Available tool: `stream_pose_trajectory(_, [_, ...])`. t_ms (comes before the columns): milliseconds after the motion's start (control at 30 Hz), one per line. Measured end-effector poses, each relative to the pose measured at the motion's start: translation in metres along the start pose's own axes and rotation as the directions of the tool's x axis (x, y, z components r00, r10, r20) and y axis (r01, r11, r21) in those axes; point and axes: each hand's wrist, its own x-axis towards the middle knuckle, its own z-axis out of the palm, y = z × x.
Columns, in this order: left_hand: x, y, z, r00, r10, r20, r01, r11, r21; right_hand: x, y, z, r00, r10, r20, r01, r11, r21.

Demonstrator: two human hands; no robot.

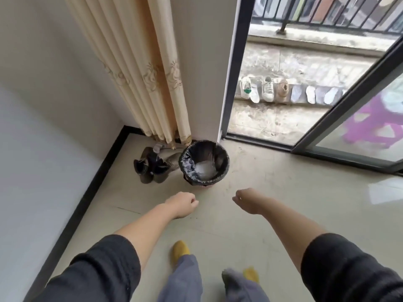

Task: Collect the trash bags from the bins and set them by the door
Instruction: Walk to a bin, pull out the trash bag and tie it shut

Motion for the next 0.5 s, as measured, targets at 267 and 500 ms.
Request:
stream_pose_trajectory(267, [0.186,-0.024,0.045,0.988,-0.139,-0.064,0.117,0.955,-0.271,0.188,0.048,0.025,0.999,-0.019,-0.039,0.021,0.997,0.071])
stream_pose_trajectory(500, [0.343,-0.064,0.145,0.919,-0.392,-0.037,0.221,0.592,-0.775,0.349,0.095,0.120,0.979,0.055,-0.198,-0.035,0.994,0.100])
